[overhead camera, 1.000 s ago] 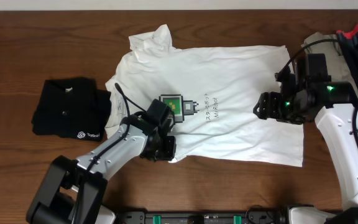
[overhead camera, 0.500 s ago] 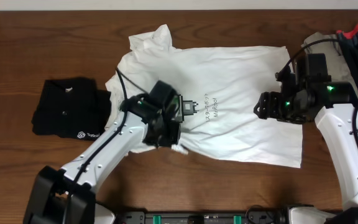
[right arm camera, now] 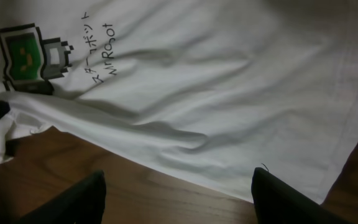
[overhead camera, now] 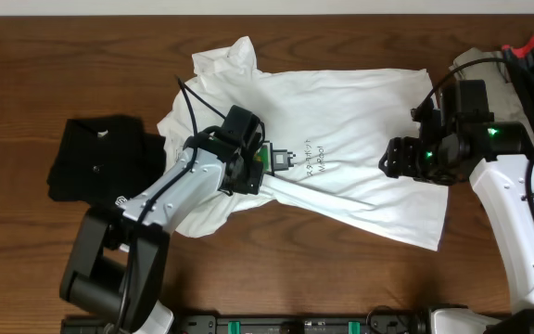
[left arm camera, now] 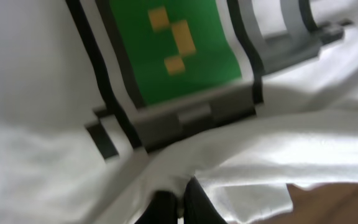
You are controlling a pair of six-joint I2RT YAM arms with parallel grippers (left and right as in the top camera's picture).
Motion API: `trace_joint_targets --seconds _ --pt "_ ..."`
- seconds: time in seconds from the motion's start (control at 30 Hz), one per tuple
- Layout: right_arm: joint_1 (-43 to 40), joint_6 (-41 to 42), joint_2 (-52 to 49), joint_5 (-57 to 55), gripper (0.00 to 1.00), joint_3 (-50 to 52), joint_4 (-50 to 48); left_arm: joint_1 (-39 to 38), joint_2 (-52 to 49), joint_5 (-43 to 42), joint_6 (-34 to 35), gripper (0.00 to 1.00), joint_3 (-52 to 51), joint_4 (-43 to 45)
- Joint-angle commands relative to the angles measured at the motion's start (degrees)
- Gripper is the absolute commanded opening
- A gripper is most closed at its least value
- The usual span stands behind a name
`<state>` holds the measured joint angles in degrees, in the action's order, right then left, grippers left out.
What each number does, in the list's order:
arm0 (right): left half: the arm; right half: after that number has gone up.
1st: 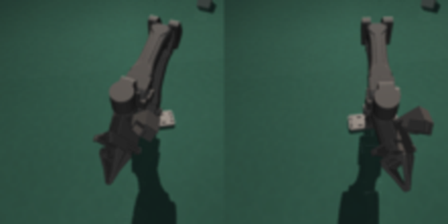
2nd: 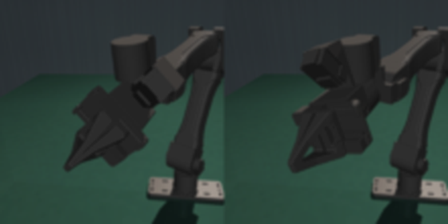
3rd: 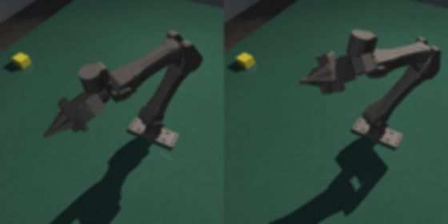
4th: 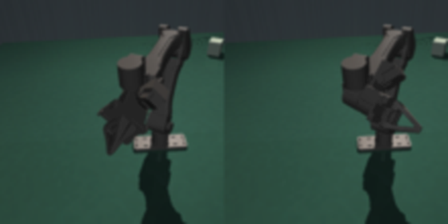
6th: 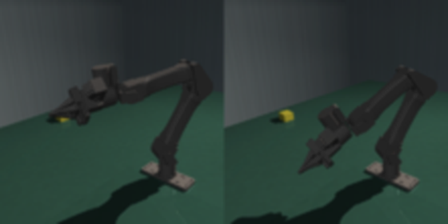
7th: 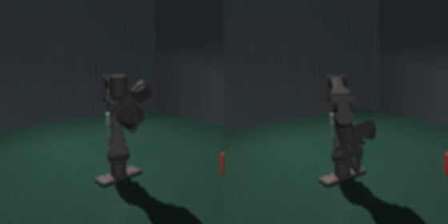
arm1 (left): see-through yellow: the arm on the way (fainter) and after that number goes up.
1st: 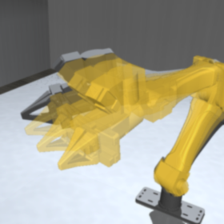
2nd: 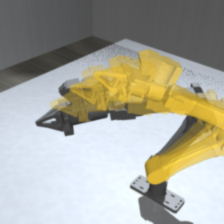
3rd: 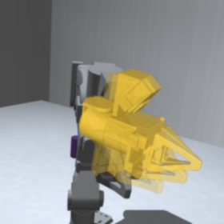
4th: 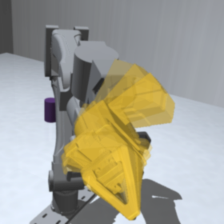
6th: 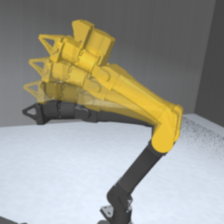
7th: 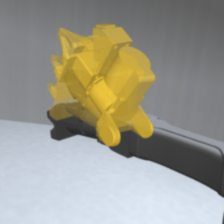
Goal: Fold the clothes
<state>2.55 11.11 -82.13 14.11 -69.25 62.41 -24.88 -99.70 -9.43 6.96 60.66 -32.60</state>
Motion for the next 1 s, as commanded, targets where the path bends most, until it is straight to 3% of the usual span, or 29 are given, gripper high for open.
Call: trace_joint_targets --seconds 0.0,0.23,0.3,0.4,0.7,0.97 --pt "0.0 0.0 0.1 -0.3 0.73 0.0 0.2 1.9 0.0 1.9 -3.2 0.06 0.5 3.1" --pt "0.0 0.0 0.1 -0.2 0.73 0.0 0.1 4.0 0.0 2.0 -3.3 0.17 0.9 7.6" --pt "0.0 0.0 0.1 -0.2 0.73 0.0 0.2 4.3 0.1 2.0 -3.3 0.31 1.9 5.9" --pt "0.0 0.0 0.1 -0.2 0.73 0.0 0.4 4.3 0.7 1.9 -2.8 0.42 5.0 -0.5" --pt "0.0 0.0 0.1 -0.2 0.74 0.0 0.6 2.3 1.6 -1.7 -2.5 0.41 6.8 -15.0" --pt "0.0 0.0 0.1 -0.2 0.75 0.0 0.6 -4.5 1.2 2.2 -3.9 0.37 -1.2 -7.1"
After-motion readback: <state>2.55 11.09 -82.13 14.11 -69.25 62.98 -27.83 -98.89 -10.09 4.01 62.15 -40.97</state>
